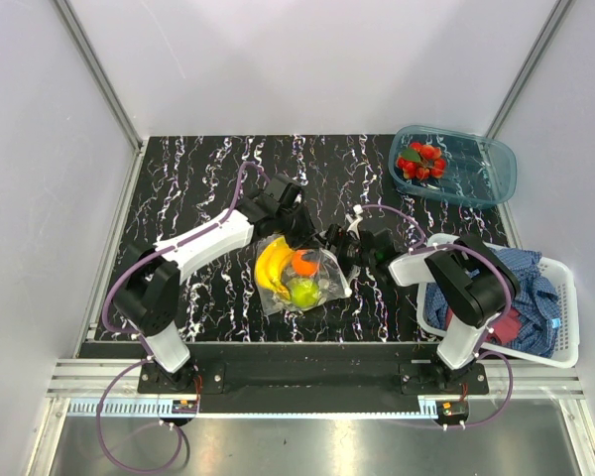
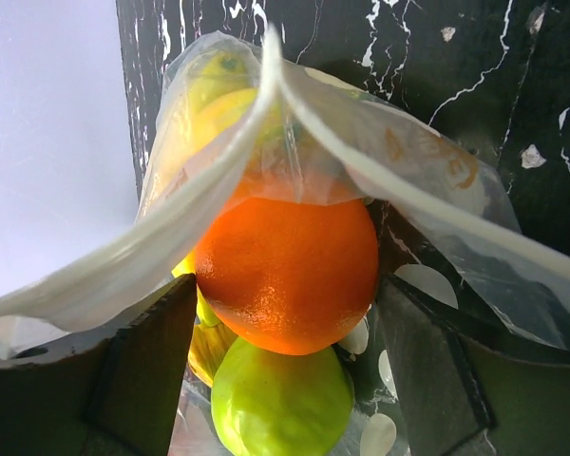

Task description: Open the zip-top bag and remove the fake food

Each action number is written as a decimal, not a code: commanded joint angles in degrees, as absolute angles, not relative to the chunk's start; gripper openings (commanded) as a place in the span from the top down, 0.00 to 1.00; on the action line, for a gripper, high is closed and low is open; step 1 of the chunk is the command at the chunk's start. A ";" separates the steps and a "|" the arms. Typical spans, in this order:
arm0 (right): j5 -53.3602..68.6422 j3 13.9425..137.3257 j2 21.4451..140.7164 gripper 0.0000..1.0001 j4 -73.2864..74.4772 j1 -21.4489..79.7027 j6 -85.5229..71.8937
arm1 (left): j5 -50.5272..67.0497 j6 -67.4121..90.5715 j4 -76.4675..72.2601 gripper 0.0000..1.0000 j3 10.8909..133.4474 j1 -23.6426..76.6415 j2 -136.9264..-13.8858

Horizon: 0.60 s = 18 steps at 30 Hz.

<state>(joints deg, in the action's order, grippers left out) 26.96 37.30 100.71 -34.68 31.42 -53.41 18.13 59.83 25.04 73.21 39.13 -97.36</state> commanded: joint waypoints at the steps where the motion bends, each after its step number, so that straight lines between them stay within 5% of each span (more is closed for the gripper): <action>1: 25.84 40.43 100.99 0.10 -43.50 34.01 -52.48 | 31.38 63.28 15.82 1.00 74.10 45.88 -95.72; 9: 31.73 39.99 104.59 0.03 -54.93 34.01 -54.58 | 31.29 63.11 16.00 1.00 73.30 45.79 -93.78; 18: 29.45 43.33 107.23 0.08 -45.80 34.19 -53.00 | 32.61 63.81 15.73 1.00 73.39 46.49 -95.01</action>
<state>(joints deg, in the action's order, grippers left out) 31.42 37.21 106.08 -45.41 31.31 -53.78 16.38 59.81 26.13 72.49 39.18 -95.61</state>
